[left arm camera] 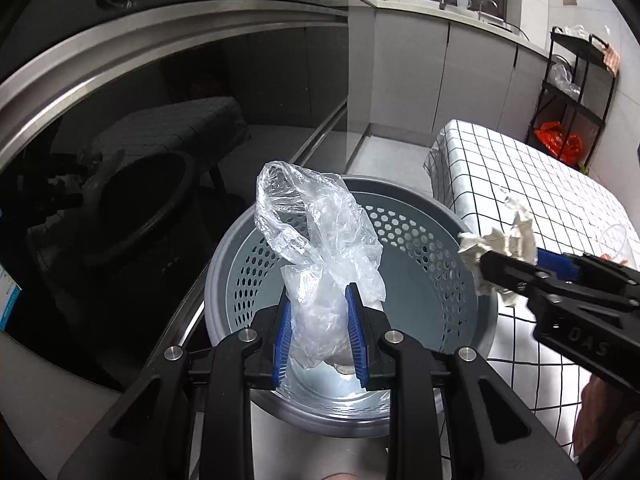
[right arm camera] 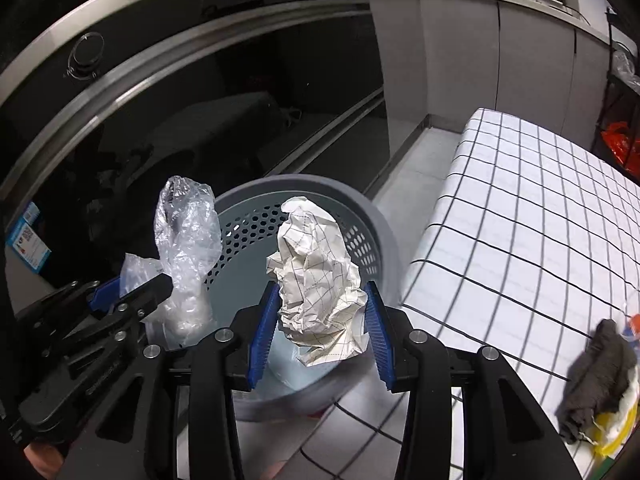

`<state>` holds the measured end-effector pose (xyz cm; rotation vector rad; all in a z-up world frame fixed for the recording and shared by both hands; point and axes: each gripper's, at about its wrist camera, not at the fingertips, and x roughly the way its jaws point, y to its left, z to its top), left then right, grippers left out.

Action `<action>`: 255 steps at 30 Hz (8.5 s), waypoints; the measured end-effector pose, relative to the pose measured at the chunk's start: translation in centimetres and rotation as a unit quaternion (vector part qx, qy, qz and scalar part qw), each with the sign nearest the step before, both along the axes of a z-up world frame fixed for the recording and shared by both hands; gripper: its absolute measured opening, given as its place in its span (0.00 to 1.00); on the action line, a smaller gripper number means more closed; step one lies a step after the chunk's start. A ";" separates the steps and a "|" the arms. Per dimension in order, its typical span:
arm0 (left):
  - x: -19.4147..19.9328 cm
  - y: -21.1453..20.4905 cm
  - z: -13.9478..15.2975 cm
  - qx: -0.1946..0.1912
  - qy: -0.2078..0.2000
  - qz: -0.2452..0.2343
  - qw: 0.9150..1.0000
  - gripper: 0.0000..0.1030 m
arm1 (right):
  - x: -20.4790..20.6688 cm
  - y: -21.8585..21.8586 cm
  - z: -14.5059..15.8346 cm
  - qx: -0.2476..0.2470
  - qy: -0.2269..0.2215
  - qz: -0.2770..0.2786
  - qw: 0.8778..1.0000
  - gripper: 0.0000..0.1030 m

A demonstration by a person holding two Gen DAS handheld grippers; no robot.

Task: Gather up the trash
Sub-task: 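Carry paper and bag over the grey basket and open both tools, then move both tools back from the basket to the table, then grasp the red-and-cream snack wrapper with the right tool, then grasp the white tissue with the left tool while the right tool holds the wrapper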

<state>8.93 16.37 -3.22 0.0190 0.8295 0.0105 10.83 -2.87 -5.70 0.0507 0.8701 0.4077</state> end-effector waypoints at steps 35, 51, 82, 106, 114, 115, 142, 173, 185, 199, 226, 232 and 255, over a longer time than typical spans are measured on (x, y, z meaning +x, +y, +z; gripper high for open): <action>-2.7 -0.7 2.2 0.025 -0.050 0.006 0.998 0.63 | -3.0 -2.3 1.7 0.006 -0.028 -0.034 0.999 0.62; -6.0 -5.9 5.7 0.005 -0.074 -0.054 0.996 0.72 | -11.8 -12.3 3.6 -0.013 -0.049 -0.117 0.992 0.64; -9.6 -23.9 1.1 -0.002 -0.035 -0.193 0.980 0.73 | -21.1 -31.9 -1.8 -0.039 0.015 -0.258 0.965 0.67; -8.2 -25.8 -1.1 -0.005 -0.019 -0.192 0.981 0.76 | -10.9 -33.7 -3.3 -0.085 0.021 -0.255 0.963 0.67; -7.6 -26.0 -1.7 -0.007 -0.010 -0.191 0.982 0.76 | -8.3 -34.1 -5.5 -0.103 0.058 -0.250 0.961 0.67; -7.6 -26.0 -1.8 -0.007 -0.009 -0.191 0.982 0.76 | -8.1 -34.1 -5.6 -0.105 0.060 -0.251 0.961 0.67; -7.5 -29.7 -1.6 -0.014 -0.023 -0.202 0.979 0.81 | -11.1 -36.7 -1.5 -0.026 0.026 -0.274 0.961 0.28; -4.6 -34.7 -3.5 0.015 0.011 -0.177 0.984 0.16 | -12.4 -39.1 0.4 0.046 0.012 -0.281 0.958 0.28; -6.4 -32.0 0.3 0.007 -0.028 -0.174 0.984 0.14 | -12.9 -38.3 0.7 0.040 0.006 -0.273 0.961 0.28; -6.6 -31.7 -0.5 -0.001 -0.009 -0.187 0.982 0.15 | -13.0 -37.3 0.7 0.043 0.010 -0.269 0.962 0.28; -4.6 -37.0 -5.0 0.029 0.033 -0.193 0.980 0.56 | -12.6 -38.4 1.2 0.058 0.005 -0.267 0.962 0.29; -4.7 -37.2 -5.1 0.037 0.035 -0.196 0.979 0.19 | -12.5 -38.3 1.1 0.058 0.007 -0.268 0.962 0.29; -6.4 -33.3 -0.6 0.019 -0.007 -0.194 0.981 0.10 | -12.7 -37.9 1.2 0.052 0.004 -0.262 0.964 0.29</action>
